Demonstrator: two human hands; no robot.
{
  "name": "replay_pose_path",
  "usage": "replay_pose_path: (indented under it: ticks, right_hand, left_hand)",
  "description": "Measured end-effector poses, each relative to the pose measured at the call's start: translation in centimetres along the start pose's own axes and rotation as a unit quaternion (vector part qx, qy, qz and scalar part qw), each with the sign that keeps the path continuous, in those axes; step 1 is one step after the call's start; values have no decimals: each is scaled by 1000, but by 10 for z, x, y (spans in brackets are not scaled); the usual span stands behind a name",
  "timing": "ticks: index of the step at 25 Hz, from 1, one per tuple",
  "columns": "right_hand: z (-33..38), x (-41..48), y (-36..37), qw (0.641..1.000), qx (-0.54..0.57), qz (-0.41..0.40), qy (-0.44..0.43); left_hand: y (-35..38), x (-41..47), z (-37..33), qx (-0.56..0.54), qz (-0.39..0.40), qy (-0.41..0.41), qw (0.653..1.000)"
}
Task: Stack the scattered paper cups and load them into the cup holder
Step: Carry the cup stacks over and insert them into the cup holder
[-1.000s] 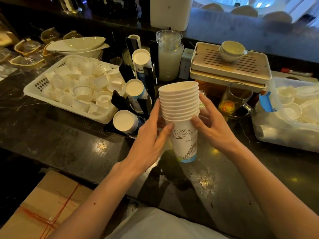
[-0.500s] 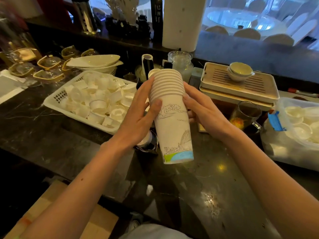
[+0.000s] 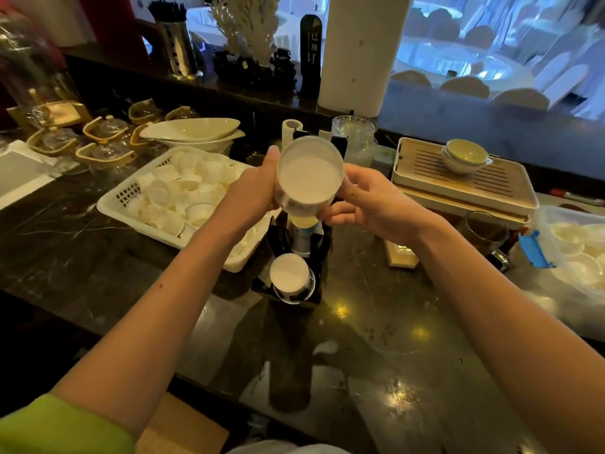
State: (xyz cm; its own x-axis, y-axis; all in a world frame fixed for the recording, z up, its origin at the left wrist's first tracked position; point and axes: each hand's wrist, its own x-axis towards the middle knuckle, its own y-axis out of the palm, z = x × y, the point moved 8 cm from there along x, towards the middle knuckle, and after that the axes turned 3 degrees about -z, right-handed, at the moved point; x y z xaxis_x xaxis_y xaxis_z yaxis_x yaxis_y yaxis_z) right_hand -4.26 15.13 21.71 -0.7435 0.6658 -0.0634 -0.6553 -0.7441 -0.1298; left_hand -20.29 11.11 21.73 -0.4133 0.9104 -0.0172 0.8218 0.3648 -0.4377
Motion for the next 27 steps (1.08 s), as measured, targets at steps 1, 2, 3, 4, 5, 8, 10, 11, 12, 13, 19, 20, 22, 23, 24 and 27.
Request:
replay_pose_path:
  ticks: [1, 2, 3, 4, 5, 8, 10, 11, 12, 13, 19, 20, 22, 23, 24, 27]
  right_hand:
    - [-1, 2, 1, 1000, -15, -6, 13]
    - [-4, 4, 1, 999, -27, -13, 32]
    - [-7, 5, 1, 998, -34, -22, 55]
    - [-11, 6, 1, 996, -45, -35, 76]
    - [-15, 7, 1, 993, -56, -50, 94]
    - [-29, 8, -3, 982, -86, -97, 138]
    - [-41, 11, -6, 972, -136, -109, 158]
    - [-46, 12, -7, 968, -161, -110, 160]
    - [-51, 14, -7, 966, -175, -110, 158]
    - [-55, 16, -6, 965, -180, -110, 154]
    - [-70, 18, -7, 953, -223, -104, 179]
    - [-73, 18, -8, 949, -230, -109, 186]
    - [-79, 18, -9, 941, -244, -120, 201]
    - [-84, 19, -11, 939, -244, -122, 207]
    - [-90, 19, -12, 940, -238, -122, 212]
    - [-107, 19, -18, 944, -209, -117, 227]
  left_hand:
    - [2, 4, 3, 7, 17, -16, 1000]
    - [5, 8, 5, 20, 33, -21, 999]
    - [8, 10, 6, 37, 45, -22, 998]
    - [9, 11, 7, 52, 46, -21, 997]
    - [9, 12, 10, 69, 45, -23, 996]
    - [17, 19, 22, 77, 55, -45, 994]
    - [25, 23, 35, 67, 62, -59, 994]
    - [28, 25, 41, 65, 65, -68, 993]
    - [31, 26, 47, 63, 66, -77, 993]
    - [34, 25, 51, 56, 67, -85, 993]
    - [48, 26, 67, -7, 98, -130, 987]
    - [52, 26, 68, -20, 114, -134, 984]
    - [56, 25, 71, -42, 128, -132, 982]
    - [57, 24, 72, -49, 136, -133, 980]
    - [58, 24, 73, -60, 146, -137, 978]
    - [62, 24, 80, -73, 182, -140, 971]
